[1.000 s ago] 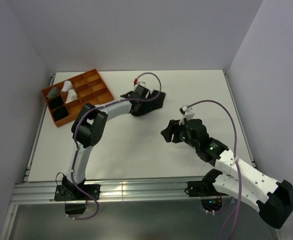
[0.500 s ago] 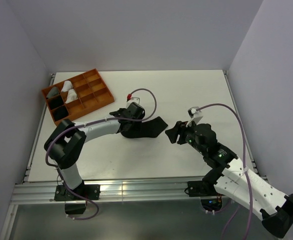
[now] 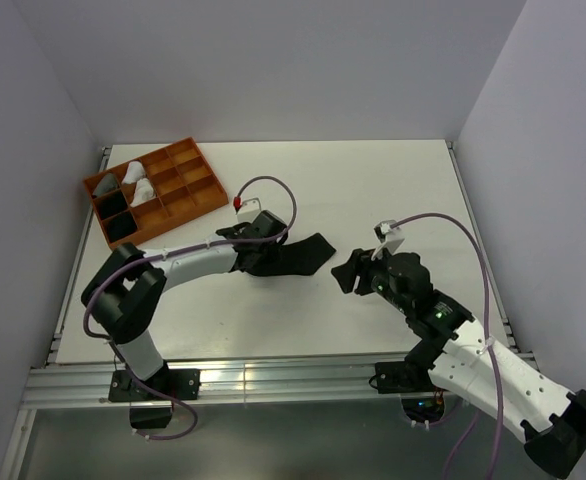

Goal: Roll the socks
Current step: Move the sock to the center of the board.

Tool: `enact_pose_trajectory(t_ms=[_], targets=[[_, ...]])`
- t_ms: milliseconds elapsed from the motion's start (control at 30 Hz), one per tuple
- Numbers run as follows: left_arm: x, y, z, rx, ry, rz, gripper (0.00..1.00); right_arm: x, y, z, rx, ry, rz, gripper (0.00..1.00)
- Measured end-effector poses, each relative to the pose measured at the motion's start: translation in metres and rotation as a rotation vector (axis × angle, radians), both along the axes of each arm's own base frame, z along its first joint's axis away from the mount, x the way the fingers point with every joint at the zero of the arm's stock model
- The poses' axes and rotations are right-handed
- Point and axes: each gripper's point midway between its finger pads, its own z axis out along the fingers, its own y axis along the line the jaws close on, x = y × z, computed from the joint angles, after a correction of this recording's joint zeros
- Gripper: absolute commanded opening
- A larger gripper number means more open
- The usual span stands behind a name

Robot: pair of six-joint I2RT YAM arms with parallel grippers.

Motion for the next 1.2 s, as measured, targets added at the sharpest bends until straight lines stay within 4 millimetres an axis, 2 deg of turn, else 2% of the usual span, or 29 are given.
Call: enact_pose_trajectory(t_ms=[167,267,433,567,700,800,900,1200], targets=[[-0.002,0.004,-0.028,0.036,0.050,0.031,0.54,0.005,0.003,-0.015,-0.036,0.045,-0.004,0.59],[0.000,0.005,-0.034,0.043,0.054,0.038,0.53,0.014,0.007,-0.025,-0.073,0.097,-0.013,0.56],[0.003,0.003,-0.033,0.033,0.045,0.039,0.51,0.049,0.026,-0.035,-0.118,0.204,-0.023,0.47],[0.004,0.003,-0.032,0.033,0.041,0.035,0.51,0.082,0.043,-0.045,-0.127,0.249,-0.029,0.45],[0.005,0.002,-0.032,0.042,0.036,0.020,0.51,0.104,0.049,-0.079,-0.152,0.332,-0.042,0.44],[0.007,0.003,-0.034,0.057,0.030,-0.001,0.51,0.107,0.046,-0.111,-0.183,0.406,-0.055,0.43],[0.013,0.002,-0.034,0.076,0.012,-0.027,0.51,0.105,0.043,-0.131,-0.205,0.455,-0.061,0.43],[0.058,-0.005,-0.034,0.139,-0.055,-0.133,0.52,0.093,0.045,-0.144,-0.142,0.507,-0.080,0.44]])
